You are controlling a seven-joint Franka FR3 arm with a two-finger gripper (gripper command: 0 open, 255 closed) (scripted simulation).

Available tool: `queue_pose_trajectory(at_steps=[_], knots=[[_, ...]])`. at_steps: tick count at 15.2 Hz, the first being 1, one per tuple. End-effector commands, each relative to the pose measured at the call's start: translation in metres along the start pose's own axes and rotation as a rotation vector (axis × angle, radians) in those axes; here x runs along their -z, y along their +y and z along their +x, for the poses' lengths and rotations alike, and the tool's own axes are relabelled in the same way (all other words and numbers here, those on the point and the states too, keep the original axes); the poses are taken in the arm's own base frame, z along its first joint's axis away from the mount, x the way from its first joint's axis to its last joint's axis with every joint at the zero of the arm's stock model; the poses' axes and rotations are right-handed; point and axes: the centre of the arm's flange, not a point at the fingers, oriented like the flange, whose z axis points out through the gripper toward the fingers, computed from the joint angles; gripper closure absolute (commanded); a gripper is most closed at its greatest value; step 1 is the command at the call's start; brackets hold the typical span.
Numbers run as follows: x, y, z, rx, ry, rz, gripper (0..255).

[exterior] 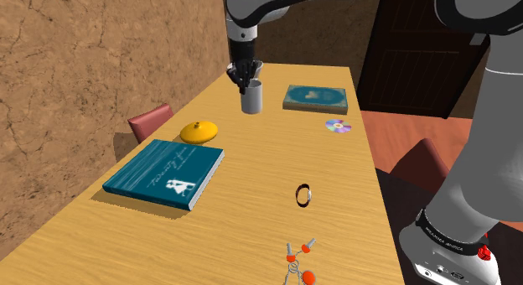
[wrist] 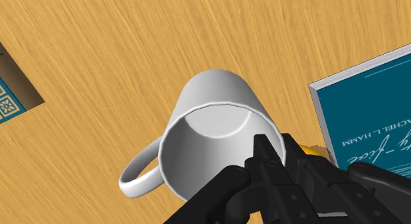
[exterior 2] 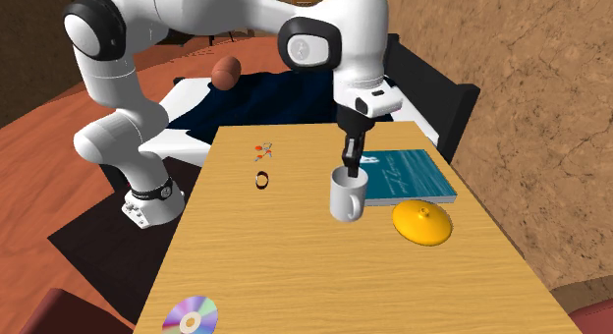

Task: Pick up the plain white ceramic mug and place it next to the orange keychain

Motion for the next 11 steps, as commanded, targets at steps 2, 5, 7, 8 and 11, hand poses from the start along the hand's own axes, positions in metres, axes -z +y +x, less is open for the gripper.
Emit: queue_pose_trajectory(at_steps=[2,5,7,8,11], knots=[[0.017,0.001,0.001,0.0,0.0,0.0,255],[0.033,0.001,0.002,0.0,0.0,0.0,255],[0.039,0.001,0.003,0.0,0.0,0.0,255],[0.04,-0.01,-0.005,0.0,0.0,0.0,255],[0.042,-0.042,-0.028,0.0,0.0,0.0,255]])
